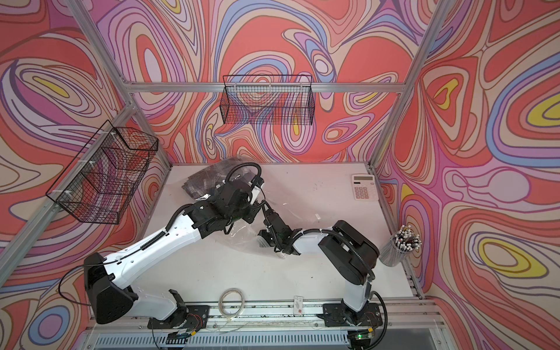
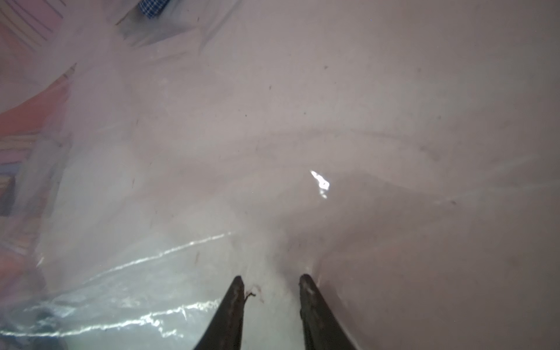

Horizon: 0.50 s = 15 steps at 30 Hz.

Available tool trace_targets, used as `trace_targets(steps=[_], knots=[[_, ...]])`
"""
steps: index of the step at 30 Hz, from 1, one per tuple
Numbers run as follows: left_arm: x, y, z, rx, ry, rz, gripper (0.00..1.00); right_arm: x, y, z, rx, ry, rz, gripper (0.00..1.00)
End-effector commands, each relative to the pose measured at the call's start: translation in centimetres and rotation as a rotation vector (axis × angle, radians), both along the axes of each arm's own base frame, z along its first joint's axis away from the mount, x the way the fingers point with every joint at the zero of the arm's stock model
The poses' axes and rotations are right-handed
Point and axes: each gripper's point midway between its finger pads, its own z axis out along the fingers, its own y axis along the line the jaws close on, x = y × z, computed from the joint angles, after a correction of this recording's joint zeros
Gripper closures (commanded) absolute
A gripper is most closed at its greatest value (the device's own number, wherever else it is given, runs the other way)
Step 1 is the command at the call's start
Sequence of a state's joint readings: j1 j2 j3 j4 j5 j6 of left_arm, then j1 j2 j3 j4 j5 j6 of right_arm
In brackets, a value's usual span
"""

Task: Take the shirt out of the vacuum bag
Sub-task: Move the shirt from the vacuum bag.

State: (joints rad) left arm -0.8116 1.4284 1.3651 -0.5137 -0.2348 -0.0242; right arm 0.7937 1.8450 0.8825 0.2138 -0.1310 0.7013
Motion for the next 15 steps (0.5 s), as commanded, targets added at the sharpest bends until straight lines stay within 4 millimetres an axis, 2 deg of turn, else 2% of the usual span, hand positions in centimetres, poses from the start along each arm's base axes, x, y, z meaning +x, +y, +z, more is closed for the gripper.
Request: trace_targets(steps=[1, 6, 11, 15], knots=[[-0.8, -1.4, 3.0, -0.062, -0.032, -0.039, 1.00, 3.6, 1.6, 3.0, 0.143, -0.050, -0.112, 0.67], [-1.6, -2.5, 3.8, -0.059, -0.042, -0.069, 1.00, 6.4, 3.0, 4.4, 0.315, -0.049, -0.162, 0.65], [-2.0, -3.0, 3.0, -0.050, -0.021, -0.071, 1.00, 8.9, 3.9, 5.4, 0.444, -0.047, -0.184, 0.63], [-2.5, -3.4, 2.7, -0.055, -0.002, -0.079, 1.00, 10.0, 5.3, 4.8, 0.451, -0.038, -0.159, 0.62]])
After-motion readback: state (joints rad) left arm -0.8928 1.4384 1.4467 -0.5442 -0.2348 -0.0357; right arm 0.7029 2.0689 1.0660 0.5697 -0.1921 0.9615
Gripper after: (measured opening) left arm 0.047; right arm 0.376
